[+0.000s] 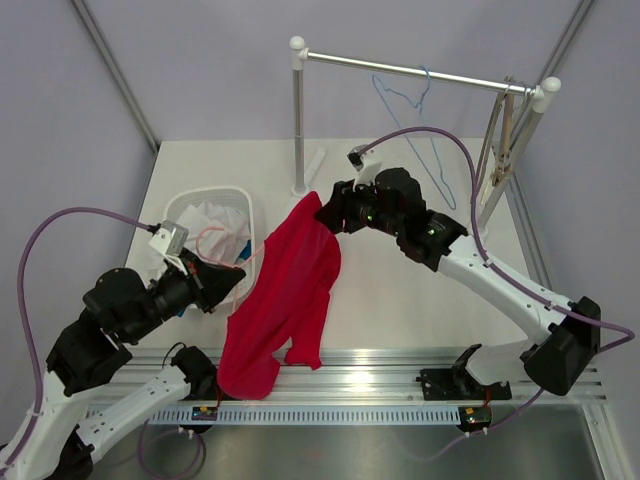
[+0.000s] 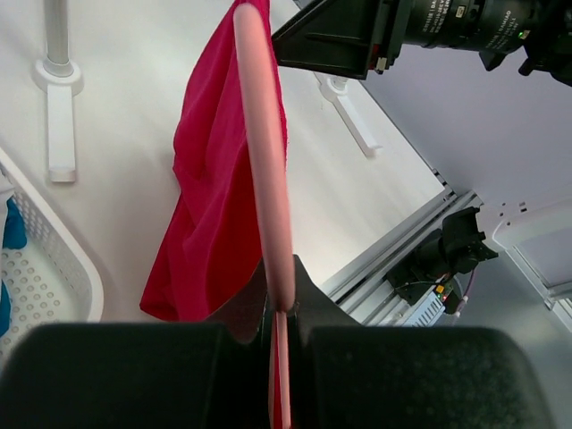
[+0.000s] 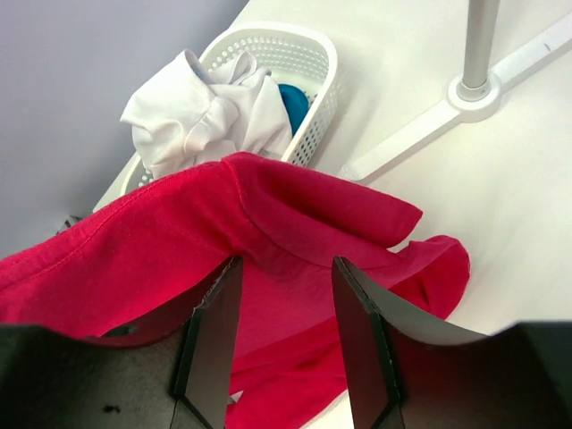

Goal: Remove the t-shirt from the hanger

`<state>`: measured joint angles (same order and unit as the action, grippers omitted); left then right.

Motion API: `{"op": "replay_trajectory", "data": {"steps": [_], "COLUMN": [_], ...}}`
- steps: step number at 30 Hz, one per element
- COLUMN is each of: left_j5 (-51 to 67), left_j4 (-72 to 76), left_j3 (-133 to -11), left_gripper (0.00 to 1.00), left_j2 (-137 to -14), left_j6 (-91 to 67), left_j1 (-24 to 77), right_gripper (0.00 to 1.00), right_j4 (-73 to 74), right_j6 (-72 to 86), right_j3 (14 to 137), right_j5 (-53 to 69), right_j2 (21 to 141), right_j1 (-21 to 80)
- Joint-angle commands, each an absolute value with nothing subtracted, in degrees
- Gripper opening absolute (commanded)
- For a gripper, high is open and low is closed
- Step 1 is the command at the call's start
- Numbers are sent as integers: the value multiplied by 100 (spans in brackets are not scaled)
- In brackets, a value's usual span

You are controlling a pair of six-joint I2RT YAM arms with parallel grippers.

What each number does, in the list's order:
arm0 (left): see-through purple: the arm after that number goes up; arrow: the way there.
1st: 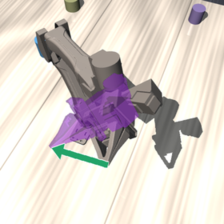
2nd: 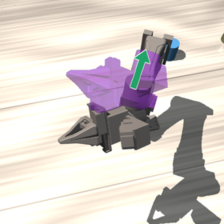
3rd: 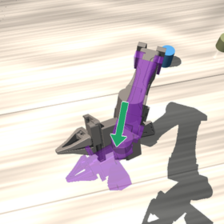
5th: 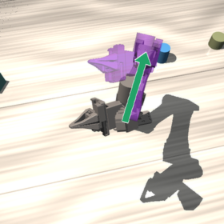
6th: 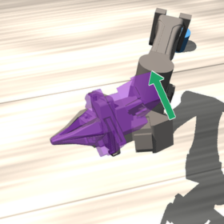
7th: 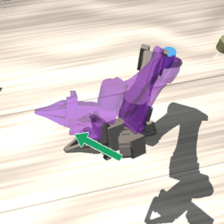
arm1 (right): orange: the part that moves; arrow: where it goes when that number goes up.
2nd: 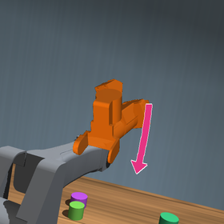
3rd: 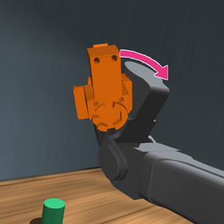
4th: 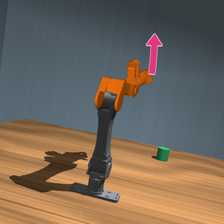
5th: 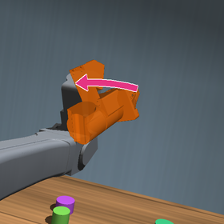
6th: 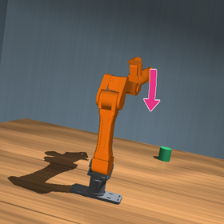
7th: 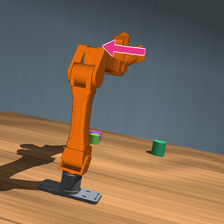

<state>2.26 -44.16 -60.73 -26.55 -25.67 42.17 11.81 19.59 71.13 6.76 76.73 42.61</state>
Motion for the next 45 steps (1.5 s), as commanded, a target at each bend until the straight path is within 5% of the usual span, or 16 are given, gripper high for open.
{"op": "replay_trajectory", "data": {"steps": [1,10,13,18,33,45], "left_j5": [545,905,896,730,-703,-984], "left_j4": [-4184,-4368,-4482,-4711,-6398,-6513], "left_j3": [-6416,-6864,-6864,-6917,-7839,-8402], "left_gripper": [0,0,0,0,0,0], "left_j2": [-2558,-2522,-2557,-2645,-1881,-1608], "left_j6": [-2487,-2531,-2531,-2417,-2135,-2285], "left_j1": [4210,4210,4210,4210,4210,4280], "right_gripper": [50,53,45,1,0,0], "right_j4": [1160,941,818,370,-632,-783], "right_j6": [1556,835,949,1282,3075,3375], "right_j3": [7374,7260,7251,7032,6162,5757], "right_j5": [1237,2944,3163,3191,932,1422], "right_j2": [7708,7752,7690,7454,7198,7164], "right_j1": [4192,3727,3726,3727,3199,3252]}}
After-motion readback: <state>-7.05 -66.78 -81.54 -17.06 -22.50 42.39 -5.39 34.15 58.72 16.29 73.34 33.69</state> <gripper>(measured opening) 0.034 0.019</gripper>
